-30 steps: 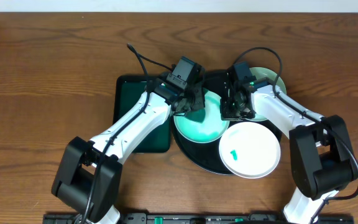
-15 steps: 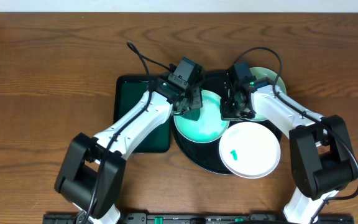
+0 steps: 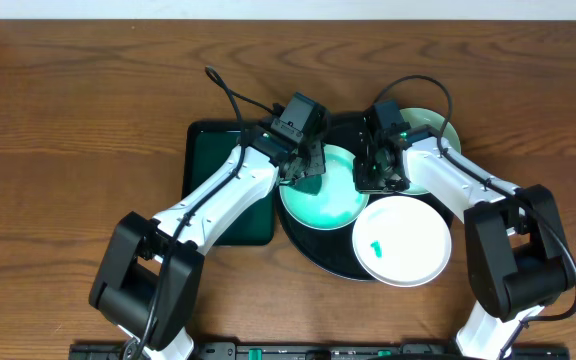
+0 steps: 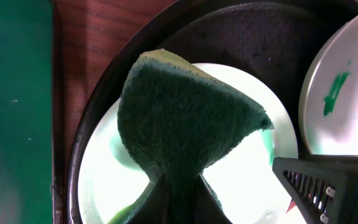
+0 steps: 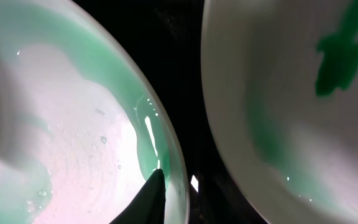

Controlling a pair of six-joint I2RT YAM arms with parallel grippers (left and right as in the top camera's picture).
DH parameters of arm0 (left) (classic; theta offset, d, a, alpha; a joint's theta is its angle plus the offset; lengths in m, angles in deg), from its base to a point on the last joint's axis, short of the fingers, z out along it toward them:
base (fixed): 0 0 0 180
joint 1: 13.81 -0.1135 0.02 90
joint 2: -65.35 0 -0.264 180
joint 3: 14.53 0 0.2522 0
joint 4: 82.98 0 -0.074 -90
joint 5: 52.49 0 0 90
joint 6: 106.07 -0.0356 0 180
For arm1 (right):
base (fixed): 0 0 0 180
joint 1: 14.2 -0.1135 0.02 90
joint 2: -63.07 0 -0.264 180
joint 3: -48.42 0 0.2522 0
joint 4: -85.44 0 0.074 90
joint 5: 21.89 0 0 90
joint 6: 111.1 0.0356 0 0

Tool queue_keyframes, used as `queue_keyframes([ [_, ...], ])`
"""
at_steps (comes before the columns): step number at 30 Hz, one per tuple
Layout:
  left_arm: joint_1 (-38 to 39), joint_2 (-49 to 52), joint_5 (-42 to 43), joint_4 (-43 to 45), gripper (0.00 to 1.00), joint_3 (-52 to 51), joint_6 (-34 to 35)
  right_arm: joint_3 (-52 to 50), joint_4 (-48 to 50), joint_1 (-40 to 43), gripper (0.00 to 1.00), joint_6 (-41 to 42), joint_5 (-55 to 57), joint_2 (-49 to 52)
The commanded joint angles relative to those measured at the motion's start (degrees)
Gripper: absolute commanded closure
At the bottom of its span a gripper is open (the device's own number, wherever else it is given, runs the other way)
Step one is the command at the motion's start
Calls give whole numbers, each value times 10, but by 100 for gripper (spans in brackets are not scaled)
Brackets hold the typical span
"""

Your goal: Clean dirty plates on tray and stack at the side

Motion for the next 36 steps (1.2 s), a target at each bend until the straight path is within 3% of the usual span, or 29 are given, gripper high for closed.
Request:
queue_keyframes([
  [1,0,4,-9,0,93,-5,-10,-1,2,-5,86,2,6,1],
  [3,0,4,-9,0,93,-5,-10,-4,8,-5,88,2,6,1],
  [6,0,4,-9,0,93,-5,-10,-8,15,-5,99,2,6,1],
  [36,0,5,-24,1,93,-7,-16,-8,14,-6,99,2,5,1],
])
